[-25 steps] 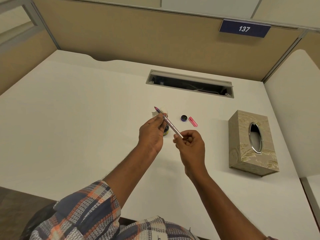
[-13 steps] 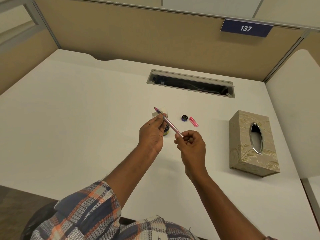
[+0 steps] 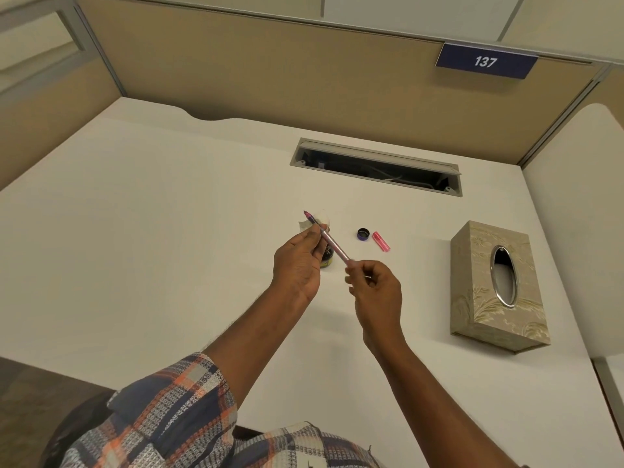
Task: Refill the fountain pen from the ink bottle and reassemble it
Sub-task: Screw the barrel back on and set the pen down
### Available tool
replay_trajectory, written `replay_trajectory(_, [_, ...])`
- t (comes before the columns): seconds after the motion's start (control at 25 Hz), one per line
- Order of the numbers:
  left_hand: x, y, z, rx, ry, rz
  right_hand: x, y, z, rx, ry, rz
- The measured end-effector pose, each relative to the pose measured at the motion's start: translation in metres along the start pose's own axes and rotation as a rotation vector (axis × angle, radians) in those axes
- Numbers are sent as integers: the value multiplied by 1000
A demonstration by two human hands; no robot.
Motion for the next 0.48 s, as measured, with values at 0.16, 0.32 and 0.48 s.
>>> replay_trajectory(0.16, [1,0,1,0,-5,25,4,-4,-2,133,-90,-55])
replay_trajectory(0.32, [1,0,1,0,17,31,2,-2,1,-27,-60,67])
replay_trajectory(0.48, [-1,1,2,-1,-7,11,0,-1,-1,-128,26,95])
Point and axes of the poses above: each hand's wrist, its own z-axis away from the middle knuckle, its own x-axis out of the palm, y = z × x, the point moved 1 cm from there along -z, towards the middle knuckle, and after that the axes turned 6 degrees about -y, right-handed, at the moved point
